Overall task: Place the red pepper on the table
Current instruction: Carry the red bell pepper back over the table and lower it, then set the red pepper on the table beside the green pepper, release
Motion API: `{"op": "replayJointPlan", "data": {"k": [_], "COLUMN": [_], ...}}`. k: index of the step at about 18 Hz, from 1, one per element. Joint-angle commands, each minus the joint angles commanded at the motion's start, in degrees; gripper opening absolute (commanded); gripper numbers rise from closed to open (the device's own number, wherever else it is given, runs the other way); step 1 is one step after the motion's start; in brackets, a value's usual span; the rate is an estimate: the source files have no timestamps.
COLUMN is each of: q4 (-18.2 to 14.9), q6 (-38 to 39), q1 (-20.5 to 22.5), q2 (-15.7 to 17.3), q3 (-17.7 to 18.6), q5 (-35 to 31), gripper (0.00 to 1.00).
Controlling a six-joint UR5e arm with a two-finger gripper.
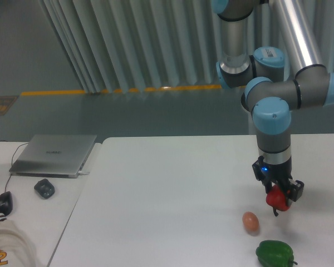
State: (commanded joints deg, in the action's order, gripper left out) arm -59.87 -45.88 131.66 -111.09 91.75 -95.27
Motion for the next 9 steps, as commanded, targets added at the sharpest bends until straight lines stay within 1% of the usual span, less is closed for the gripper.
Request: {"op": "replayJointPlan", "data": {"k": [3, 5, 6, 8, 9], "q4": [0.1, 0.36, 0.36, 0.28, 0.28], "q6": [-0.09, 0.26, 0.26, 0.09, 0.26], "q1": [-0.53, -1.31, -1.75, -1.67, -1.76], "q2": [-0.44, -1.49, -1.93, -2.02, -2.02], "q3": [0.44, 0.36, 0.01, -0.26, -0.35], "q5": [-1.14, -5.96, -9.72, -9.94, -9.94], "gripper": [0.57, 0.6, 0.61, 0.64, 0.64]}}
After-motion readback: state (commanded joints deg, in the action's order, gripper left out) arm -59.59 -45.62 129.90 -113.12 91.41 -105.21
